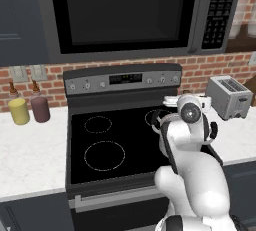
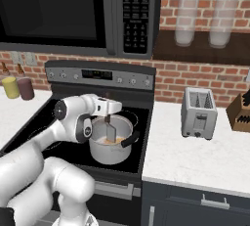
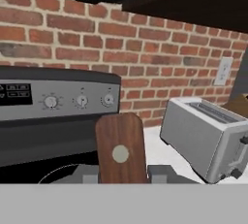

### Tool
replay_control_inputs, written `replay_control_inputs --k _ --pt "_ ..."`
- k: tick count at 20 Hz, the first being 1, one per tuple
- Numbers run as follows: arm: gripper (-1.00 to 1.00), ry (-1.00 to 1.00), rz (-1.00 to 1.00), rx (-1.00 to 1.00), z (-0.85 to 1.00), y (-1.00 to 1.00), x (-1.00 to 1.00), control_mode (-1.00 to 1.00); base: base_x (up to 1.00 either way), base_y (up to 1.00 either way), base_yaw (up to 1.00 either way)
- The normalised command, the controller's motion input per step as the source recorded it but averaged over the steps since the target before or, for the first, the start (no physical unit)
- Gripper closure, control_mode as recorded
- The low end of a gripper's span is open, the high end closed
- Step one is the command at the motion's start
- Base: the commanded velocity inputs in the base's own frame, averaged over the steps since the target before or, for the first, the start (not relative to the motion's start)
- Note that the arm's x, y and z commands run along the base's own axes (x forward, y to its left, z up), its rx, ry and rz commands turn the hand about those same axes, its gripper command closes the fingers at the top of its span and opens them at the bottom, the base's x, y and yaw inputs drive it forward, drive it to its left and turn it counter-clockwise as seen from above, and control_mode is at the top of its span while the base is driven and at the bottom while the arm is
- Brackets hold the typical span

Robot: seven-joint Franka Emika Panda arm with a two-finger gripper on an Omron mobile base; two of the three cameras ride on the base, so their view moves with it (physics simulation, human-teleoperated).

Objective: Put the squash and onion in the pot. Retrieve the spatula and lightly stir the vegetables in the pot.

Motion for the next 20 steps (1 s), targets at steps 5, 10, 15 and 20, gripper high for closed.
replay_control_inputs --k 5,10,15,20 --pt "1.00 0.09 0.00 0.05 0.00 0.00 -0.08 -1.00 0.00 0.00 0.00" --pt "1.00 0.07 0.00 0.02 -0.32 0.00 0.19 -1.00 0.00 0.00 0.00" --pt "1.00 0.00 0.00 0.00 -0.66 0.00 0.28 -1.00 0.00 0.00 0.00" --pt "1.00 -0.07 0.02 -0.01 -0.66 0.00 0.27 -1.00 0.00 0.00 0.00"
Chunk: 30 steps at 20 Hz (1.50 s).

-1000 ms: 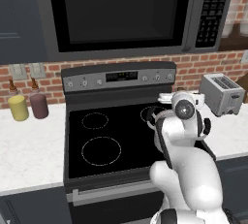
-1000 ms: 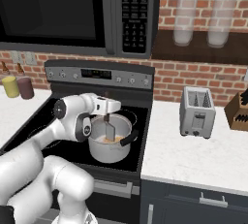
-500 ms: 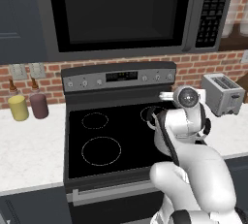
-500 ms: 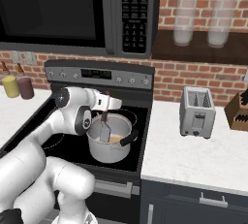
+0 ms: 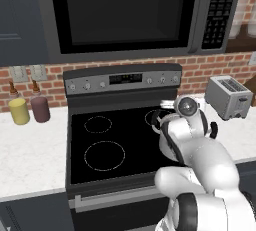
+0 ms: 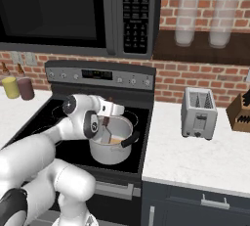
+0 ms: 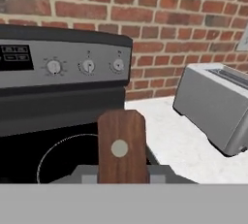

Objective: Put the squash and onion in the pot. Retrieve the spatula and lightly stir the vegetables in the pot.

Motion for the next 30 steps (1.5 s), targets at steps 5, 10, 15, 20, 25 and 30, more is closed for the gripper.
replay_control_inputs --k 5,10,15,20,25,30 --pt "1.00 -0.30 0.05 -0.03 -0.15 0.00 0.12 -1.00 0.00 0.00 0.00" --pt "1.00 -0.31 0.05 -0.05 -0.15 0.00 0.04 -1.00 0.00 0.00 0.00" --pt "1.00 -0.12 0.03 -0.02 -0.62 0.00 -0.02 -1.00 0.00 0.00 0.00" --pt "1.00 0.13 0.00 0.00 -0.67 -0.02 -0.28 -1.00 0.00 0.00 0.00" --pt "1.00 0.36 0.00 0.04 0.00 -0.13 -0.40 -1.00 0.00 0.00 0.00" --pt "1.00 0.35 0.07 0.01 -0.27 -0.25 -0.16 -1.00 0.00 0.00 0.00"
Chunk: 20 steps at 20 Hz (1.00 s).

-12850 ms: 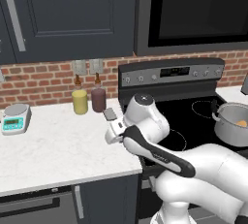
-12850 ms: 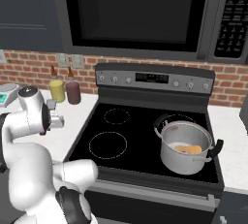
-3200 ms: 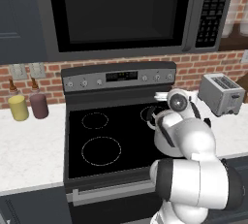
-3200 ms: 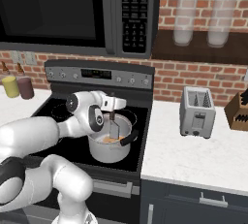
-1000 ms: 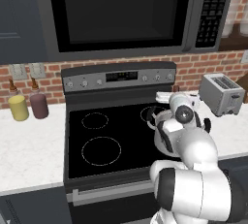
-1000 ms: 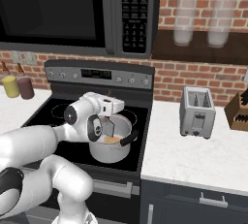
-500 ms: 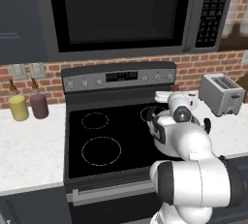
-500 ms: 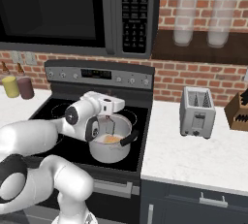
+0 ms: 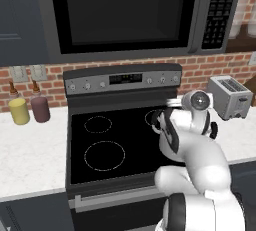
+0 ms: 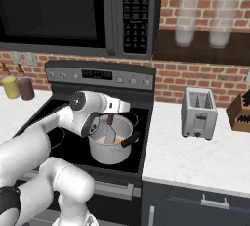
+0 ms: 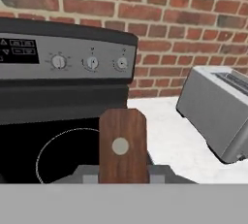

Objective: Put the squash and onion in the pot. Retrieve the spatula and lightly stir the vegetables in the pot.

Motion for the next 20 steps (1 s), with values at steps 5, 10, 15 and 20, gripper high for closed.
replay_control_inputs --k 5,10,15,20 --pt "1.00 0.03 0.45 0.00 -0.60 -0.07 0.32 -1.00 0.00 0.00 0.00" --pt "1.00 -0.07 0.55 0.00 -0.66 0.00 0.41 -1.00 0.00 0.00 0.00" --pt "1.00 -0.12 0.50 0.08 -0.60 0.11 0.16 -1.00 0.00 0.00 0.00" --pt "1.00 -0.09 0.35 0.22 -0.02 0.30 0.00 -1.00 0.00 0.00 0.00"
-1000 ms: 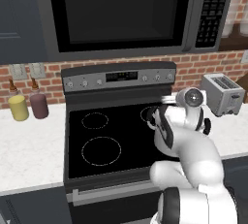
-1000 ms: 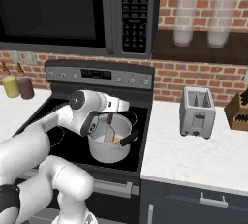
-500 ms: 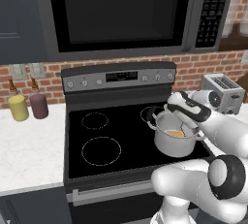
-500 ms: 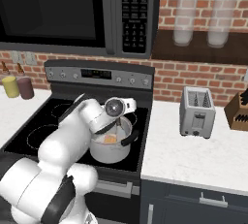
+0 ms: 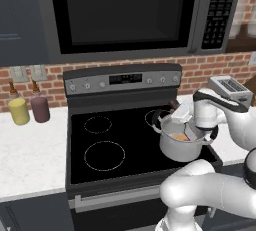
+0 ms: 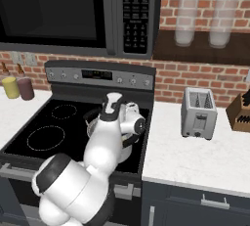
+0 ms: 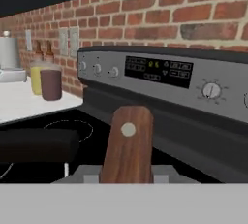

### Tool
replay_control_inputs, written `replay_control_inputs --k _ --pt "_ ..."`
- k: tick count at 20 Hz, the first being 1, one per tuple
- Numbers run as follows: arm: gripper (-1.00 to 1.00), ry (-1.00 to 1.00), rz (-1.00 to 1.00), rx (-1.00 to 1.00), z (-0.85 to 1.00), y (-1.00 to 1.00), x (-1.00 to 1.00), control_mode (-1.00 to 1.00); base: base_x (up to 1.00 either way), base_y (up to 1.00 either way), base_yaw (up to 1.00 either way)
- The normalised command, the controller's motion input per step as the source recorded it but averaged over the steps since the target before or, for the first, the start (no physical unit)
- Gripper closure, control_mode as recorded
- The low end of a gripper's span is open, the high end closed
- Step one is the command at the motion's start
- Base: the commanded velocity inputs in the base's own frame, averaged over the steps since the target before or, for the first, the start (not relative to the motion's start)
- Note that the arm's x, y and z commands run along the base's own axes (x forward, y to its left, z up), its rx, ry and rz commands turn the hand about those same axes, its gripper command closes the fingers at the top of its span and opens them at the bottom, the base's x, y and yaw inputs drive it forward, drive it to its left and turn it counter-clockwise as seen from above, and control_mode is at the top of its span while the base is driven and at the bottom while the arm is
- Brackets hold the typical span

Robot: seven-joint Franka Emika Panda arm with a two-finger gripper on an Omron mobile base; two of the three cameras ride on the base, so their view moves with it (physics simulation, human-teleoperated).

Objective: Put the squash and onion in the pot. Retrieve the spatula and lightly stir the vegetables in the pot.

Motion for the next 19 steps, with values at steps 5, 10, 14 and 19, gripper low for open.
replay_control_inputs --k 5,10,14,19 --pt "1.00 -0.05 0.29 0.25 0.06 0.24 0.06 -1.00 0.00 0.00 0.00" --pt "1.00 0.00 0.25 0.24 0.00 0.16 0.16 -1.00 0.00 0.00 0.00" --pt "1.00 0.00 0.24 0.25 0.00 0.24 -0.03 -1.00 0.00 0.00 0.00" --pt "1.00 0.00 0.19 0.24 0.02 0.15 -0.54 -1.00 0.00 0.00 0.00"
